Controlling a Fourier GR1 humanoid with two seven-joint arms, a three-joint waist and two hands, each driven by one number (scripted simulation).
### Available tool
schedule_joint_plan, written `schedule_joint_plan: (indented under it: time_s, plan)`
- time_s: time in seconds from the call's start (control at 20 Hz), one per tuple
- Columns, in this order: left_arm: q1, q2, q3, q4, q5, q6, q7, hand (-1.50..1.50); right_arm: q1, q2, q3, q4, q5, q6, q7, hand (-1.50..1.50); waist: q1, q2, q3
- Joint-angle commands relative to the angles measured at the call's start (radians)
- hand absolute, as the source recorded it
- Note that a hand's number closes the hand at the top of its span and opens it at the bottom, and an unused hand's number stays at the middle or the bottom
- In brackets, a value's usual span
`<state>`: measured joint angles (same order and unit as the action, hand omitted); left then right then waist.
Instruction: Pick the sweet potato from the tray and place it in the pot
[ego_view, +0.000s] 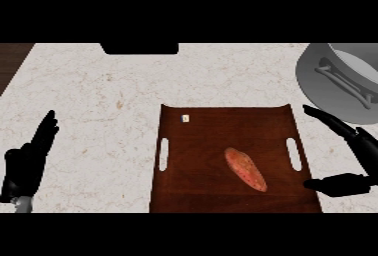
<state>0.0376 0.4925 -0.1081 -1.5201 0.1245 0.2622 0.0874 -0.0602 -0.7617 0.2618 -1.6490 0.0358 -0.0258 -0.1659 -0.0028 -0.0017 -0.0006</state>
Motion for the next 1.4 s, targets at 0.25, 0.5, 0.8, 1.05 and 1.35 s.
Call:
schedule_joint_plan:
  time_s: [0.25, 0.5, 0.8, 1.05, 1.35]
  plan:
    - [-0.060, -0.005, 0.012, 0.055, -0.017, -0.039, 0.002, 0.00, -0.238, -0.033, 0.147, -0.136, 0.040, 0.257, 0.435, -1.50, 0.016, 0.004, -0.002]
    - [-0.025, -0.009, 0.009, 0.030, -0.023, -0.038, -0.001, 0.00, -0.333, -0.040, 0.279, -0.100, 0.082, 0.437, 0.606, -1.50, 0.032, 0.004, -0.002]
    - [-0.003, 0.005, 0.036, -0.017, -0.012, -0.064, 0.010, 0.00, -0.489, 0.090, 0.317, -0.030, -0.036, 0.645, 0.850, -1.50, 0.025, 0.001, -0.001]
    - [-0.056, -0.046, 0.060, 0.056, -0.045, -0.056, 0.013, 0.00, -0.469, 0.178, 0.294, -0.026, -0.013, 0.723, 0.907, -1.50, 0.005, 0.001, 0.000]
    - [-0.038, -0.051, 0.081, 0.041, -0.069, -0.083, 0.009, 0.00, -0.486, 0.332, 0.348, 0.047, 0.123, 0.710, 0.987, -1.50, 0.008, 0.002, 0.000]
